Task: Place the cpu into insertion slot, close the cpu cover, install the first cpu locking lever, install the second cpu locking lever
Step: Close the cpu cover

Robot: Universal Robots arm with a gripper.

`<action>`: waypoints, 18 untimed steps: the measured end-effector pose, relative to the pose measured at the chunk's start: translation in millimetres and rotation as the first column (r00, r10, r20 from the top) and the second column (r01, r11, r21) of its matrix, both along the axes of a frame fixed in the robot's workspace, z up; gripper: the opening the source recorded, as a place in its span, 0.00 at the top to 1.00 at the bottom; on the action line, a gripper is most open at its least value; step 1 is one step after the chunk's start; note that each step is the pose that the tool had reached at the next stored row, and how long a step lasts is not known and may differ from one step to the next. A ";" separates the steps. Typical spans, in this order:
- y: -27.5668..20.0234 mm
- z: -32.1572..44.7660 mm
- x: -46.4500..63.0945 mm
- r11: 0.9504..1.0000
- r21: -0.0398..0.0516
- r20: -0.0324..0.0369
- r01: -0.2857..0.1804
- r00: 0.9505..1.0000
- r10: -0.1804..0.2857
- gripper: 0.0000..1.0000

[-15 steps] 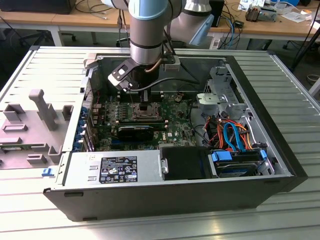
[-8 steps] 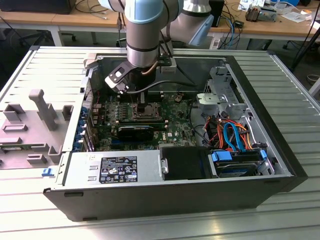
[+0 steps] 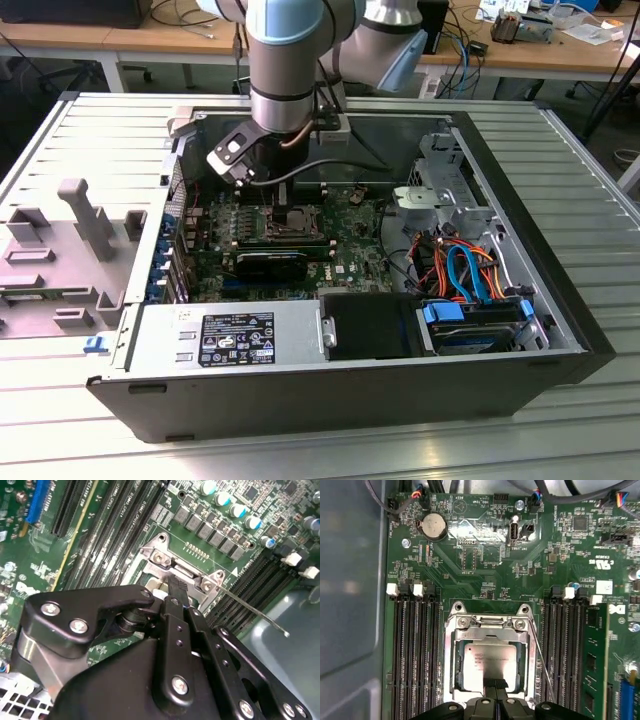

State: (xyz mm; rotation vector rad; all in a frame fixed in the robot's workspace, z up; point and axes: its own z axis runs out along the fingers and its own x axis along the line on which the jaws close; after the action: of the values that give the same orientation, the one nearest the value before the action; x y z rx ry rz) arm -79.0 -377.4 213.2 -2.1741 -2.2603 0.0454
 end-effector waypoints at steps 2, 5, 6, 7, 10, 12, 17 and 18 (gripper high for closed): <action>0.0 1.5 6.2 1.000 0.000 -0.004 0.000 1.000 0.000 0.89; 0.0 1.5 20.6 1.000 0.001 -0.014 0.000 1.000 0.000 0.89; 0.0 1.5 23.6 1.000 0.001 -0.016 0.000 1.000 0.000 0.89; -0.1 1.6 26.4 1.000 0.002 -0.017 0.000 1.000 0.000 0.89; 0.0 3.5 34.0 1.000 0.005 -0.019 0.000 1.000 0.000 0.89; 0.0 7.9 35.4 1.000 0.006 -0.019 0.000 1.000 0.000 0.89; 0.0 22.9 35.7 1.000 0.007 -0.019 0.000 1.000 0.000 0.89; 0.0 25.8 35.7 1.000 0.007 -0.019 0.000 1.000 0.000 0.89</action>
State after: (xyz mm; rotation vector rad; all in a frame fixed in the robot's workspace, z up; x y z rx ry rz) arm -43.3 -377.4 239.0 -2.1607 -2.2470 0.0582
